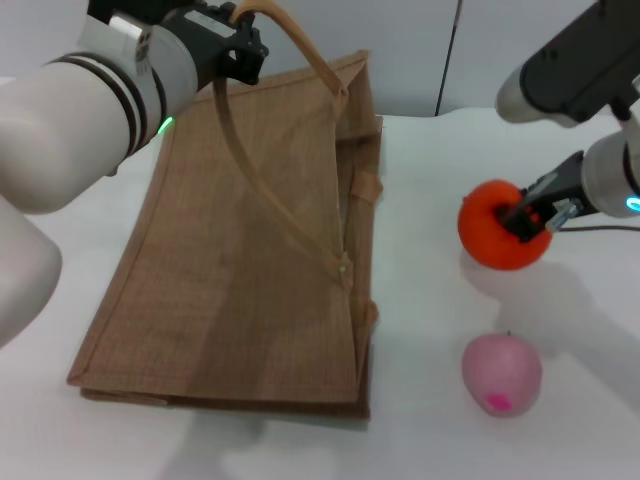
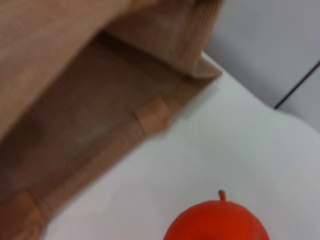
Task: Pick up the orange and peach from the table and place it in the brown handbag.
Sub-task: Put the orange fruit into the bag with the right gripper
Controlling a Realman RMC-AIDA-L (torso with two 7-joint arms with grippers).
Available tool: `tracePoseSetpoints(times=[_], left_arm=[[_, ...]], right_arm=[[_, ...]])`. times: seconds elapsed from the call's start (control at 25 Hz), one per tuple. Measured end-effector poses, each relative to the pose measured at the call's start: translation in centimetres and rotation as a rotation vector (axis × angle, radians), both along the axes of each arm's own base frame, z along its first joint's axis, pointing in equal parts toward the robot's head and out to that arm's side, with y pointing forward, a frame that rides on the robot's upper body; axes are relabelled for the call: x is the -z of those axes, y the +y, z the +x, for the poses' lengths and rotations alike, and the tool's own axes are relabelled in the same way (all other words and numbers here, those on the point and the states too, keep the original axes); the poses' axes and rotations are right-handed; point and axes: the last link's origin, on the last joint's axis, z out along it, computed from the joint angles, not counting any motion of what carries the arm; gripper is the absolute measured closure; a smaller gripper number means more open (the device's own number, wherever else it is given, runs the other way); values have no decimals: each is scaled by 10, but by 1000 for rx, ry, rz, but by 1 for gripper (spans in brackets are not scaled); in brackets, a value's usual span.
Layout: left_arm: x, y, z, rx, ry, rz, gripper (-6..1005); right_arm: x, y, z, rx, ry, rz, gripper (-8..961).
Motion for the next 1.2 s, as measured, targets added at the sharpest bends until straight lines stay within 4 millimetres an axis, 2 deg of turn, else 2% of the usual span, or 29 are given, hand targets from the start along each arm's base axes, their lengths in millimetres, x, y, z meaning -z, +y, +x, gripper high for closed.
tracePoseSetpoints(times=[0.24,0.36,0.52,0.8,1.08,1.2], left_arm=[[-2,0,7,20,-2,5,878],[-5,-2,17,58,2,10,878],[-4,-6,32,100,6,7,878],[1,-11,46,136,1,-9,878],[-5,-17,51,149,-12,0,878],[-6,-18,53,154,-14,1,878]], right_arm=[[-10,-16,-31,-93,45,3,737],[-6,-22,-46,-133,97,-32,790],[1,-19,-59,-184,152,-53,806],[18,-4,-47,-155,165,-68,833],[16,8,-30,-125,154,-45,882],[16,8,-33,-138,195,-63,893]])
